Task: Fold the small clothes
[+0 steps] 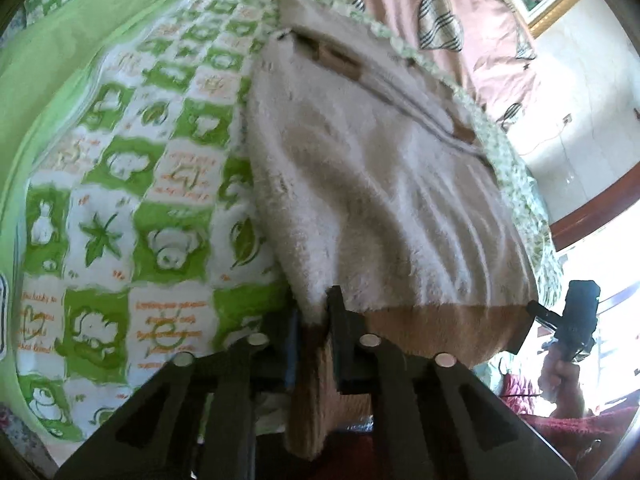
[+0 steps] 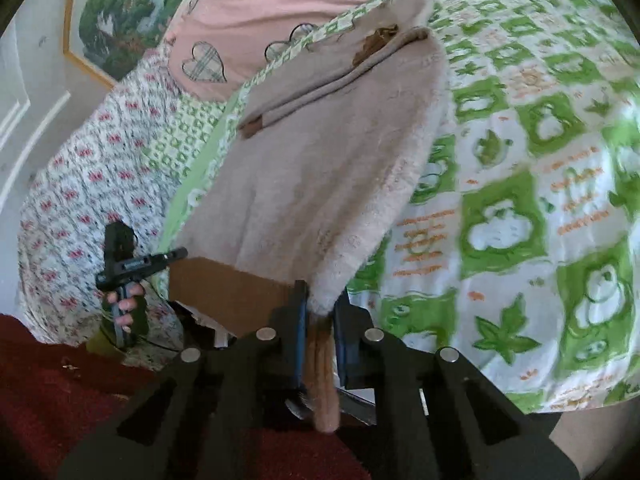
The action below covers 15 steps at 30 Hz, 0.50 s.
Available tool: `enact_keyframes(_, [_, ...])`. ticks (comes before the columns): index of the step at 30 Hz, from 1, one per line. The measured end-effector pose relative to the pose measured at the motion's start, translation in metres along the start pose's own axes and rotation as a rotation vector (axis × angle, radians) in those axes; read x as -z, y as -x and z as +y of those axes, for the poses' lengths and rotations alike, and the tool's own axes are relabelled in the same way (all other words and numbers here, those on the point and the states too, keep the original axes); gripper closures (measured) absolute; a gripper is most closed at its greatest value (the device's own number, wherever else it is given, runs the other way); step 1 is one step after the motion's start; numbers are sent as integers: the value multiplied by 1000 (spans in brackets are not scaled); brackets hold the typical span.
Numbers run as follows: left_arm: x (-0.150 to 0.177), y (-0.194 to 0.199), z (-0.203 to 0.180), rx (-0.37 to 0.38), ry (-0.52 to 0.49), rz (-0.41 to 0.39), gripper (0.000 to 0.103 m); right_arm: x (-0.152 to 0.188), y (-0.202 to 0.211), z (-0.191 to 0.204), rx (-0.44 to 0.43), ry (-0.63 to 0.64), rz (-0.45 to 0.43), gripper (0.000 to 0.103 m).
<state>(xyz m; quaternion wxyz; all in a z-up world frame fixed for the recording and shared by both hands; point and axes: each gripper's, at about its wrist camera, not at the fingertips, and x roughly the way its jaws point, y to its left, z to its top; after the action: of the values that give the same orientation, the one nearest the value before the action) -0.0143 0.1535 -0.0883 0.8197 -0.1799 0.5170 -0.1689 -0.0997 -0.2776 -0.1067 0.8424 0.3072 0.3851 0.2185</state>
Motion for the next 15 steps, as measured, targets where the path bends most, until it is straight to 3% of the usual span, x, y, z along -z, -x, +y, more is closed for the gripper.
enact_keyframes(4, [5,-8,2,27,-7,40,77,8,-4,-5,-12,-5,41,89])
enact_keyframes(7, [5,-10,-3,25,-37,30,85,10,-11,2,-30,17,48,90])
enact_keyframes(8, [6,-10,-5,32,-44,25,94,10,-10,4,-44,19,39,93])
enact_keyframes(11, [5,-2,-9,45,-45,-18,95,4,-4,12,-99,24,-2,94])
enact_keyframes(15, [-7,29,-14,122,-10,-145,96,-17,16,23,-168,22,-94,94])
